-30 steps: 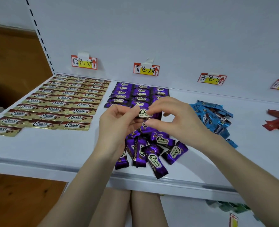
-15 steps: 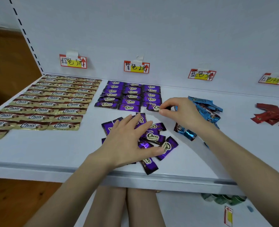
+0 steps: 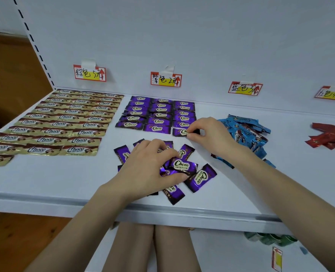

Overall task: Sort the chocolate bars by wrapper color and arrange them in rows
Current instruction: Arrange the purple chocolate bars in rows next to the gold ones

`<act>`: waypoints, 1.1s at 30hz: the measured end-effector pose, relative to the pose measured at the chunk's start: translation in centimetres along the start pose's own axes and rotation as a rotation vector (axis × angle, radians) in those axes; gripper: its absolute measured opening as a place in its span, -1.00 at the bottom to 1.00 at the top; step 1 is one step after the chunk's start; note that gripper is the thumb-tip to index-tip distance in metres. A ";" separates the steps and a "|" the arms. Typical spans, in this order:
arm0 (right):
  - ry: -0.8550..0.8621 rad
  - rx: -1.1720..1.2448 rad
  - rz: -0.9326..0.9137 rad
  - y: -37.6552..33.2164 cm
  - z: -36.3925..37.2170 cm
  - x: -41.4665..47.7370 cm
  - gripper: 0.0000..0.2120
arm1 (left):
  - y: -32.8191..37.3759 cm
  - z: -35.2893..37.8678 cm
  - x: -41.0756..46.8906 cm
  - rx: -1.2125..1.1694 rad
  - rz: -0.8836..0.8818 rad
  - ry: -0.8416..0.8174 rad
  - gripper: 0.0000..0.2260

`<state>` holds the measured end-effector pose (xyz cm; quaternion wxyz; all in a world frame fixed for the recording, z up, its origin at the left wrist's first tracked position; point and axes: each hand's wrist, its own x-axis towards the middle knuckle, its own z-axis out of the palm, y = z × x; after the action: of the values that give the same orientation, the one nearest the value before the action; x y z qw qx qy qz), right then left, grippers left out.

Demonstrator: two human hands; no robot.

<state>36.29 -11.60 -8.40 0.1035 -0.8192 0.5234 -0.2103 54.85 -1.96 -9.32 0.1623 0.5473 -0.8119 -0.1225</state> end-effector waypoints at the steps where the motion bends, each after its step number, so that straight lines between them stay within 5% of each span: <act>1: -0.001 -0.015 -0.003 0.0 0.1 0.1 -0.86 | 0.0 0.0 0.0 -0.003 -0.002 -0.005 -0.25; 12: 0.013 -0.088 -0.021 -0.2 0.1 0.5 -0.84 | 0.2 -0.1 0.0 -0.010 -0.007 -0.022 -0.47; 24: 0.016 0.057 -0.020 -2.1 -2.2 -1.6 -0.81 | 0.0 0.5 0.3 -0.021 0.044 0.122 -0.35; 30: -0.163 0.162 -0.051 -3.4 -4.5 -5.4 -0.83 | 0.2 0.3 0.6 0.000 0.021 0.157 -0.58; 33: -0.303 0.084 -0.028 -3.4 -4.9 -7.2 -0.68 | 0.4 -0.2 0.8 -0.021 -0.004 0.179 -0.69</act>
<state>34.21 -3.43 -4.43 0.2124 -0.8436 0.4813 -0.1075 54.26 -2.56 -8.87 0.2393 0.5561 -0.7917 -0.0819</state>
